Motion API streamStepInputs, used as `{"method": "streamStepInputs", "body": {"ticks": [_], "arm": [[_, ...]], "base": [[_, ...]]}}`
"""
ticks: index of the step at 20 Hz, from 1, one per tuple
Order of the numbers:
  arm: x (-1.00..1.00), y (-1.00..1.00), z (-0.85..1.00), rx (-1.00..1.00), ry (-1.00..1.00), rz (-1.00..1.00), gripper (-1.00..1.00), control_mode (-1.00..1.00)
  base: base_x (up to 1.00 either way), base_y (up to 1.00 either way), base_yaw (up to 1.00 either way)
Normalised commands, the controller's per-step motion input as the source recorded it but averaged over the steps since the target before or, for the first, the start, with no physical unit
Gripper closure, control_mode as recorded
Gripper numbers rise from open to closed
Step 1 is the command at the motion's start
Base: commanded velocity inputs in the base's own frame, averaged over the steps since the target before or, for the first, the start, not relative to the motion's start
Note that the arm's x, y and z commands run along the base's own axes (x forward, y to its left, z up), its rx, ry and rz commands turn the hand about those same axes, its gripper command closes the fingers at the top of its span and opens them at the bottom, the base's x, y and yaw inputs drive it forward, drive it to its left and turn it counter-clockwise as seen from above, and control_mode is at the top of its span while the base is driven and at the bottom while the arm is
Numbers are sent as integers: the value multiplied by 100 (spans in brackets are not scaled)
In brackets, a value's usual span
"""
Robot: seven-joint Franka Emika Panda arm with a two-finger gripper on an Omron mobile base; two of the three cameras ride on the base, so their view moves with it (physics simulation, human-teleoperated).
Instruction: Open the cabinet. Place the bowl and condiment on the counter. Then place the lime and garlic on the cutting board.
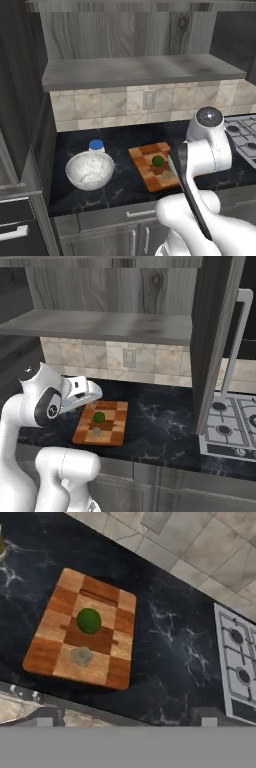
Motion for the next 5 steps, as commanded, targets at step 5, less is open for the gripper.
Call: {"method": "streamStepInputs", "body": {"ticks": [5], "arm": [[-73, -3, 37, 1, -46, 0, -100, -100]], "base": [[0, 0, 0]]}}
